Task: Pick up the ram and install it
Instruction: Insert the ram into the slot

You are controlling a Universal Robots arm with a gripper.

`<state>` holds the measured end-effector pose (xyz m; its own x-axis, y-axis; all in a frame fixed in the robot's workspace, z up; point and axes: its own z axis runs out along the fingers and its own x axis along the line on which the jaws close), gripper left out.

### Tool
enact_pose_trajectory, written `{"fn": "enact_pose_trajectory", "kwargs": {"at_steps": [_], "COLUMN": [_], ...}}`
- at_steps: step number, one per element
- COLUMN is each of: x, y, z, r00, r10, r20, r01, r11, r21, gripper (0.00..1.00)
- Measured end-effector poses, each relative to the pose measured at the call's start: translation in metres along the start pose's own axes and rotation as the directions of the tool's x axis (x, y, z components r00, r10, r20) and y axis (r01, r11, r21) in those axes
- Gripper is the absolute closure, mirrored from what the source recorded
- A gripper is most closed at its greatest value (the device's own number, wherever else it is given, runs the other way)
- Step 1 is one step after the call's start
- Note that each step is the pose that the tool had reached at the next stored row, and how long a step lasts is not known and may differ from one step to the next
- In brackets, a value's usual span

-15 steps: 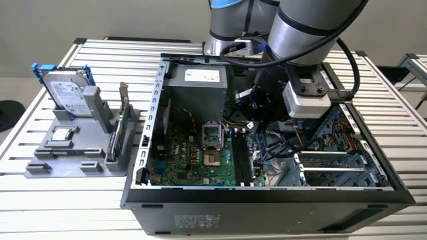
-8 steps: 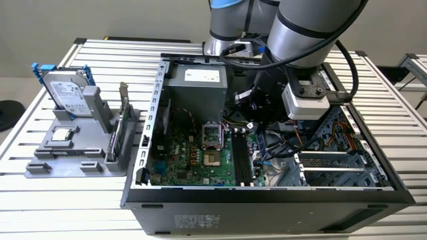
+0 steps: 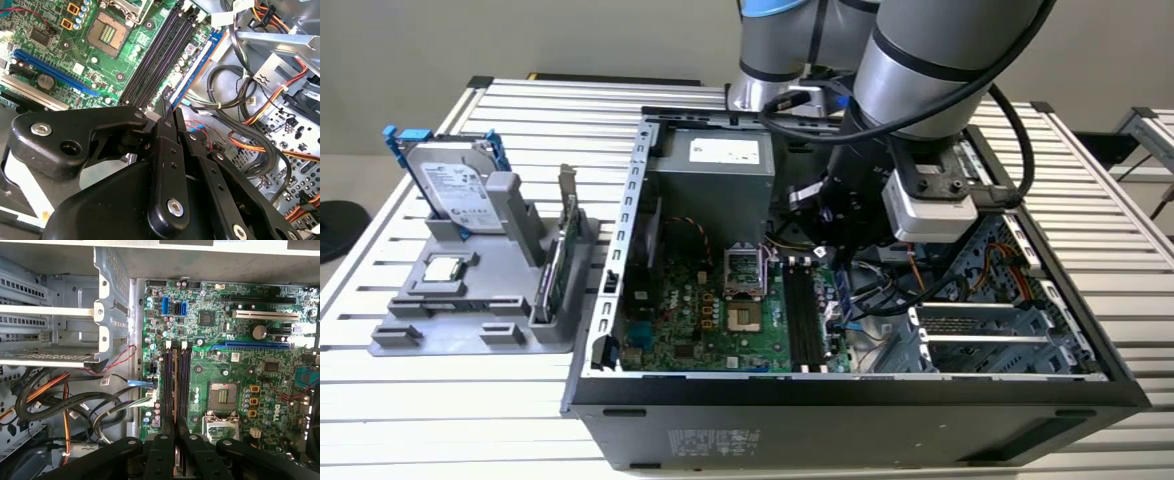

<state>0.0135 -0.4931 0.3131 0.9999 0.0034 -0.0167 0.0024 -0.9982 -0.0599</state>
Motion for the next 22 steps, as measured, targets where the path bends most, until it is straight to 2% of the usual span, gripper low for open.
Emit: {"fn": "enact_pose_trajectory", "kwargs": {"at_steps": [18,22], "x": [0.0002,0.0003], "y": [0.0007,0.0009], "z": [0.0113,0.0160], "r00": [1.0000,1.0000], "r10": [0.000,0.000], "r20": [0.0001,0.0000], "r01": [0.000,0.000], "r11": [1.0000,1.0000], "r21": [0.0002,0.0002], "gripper": [1.00,1.00]}}
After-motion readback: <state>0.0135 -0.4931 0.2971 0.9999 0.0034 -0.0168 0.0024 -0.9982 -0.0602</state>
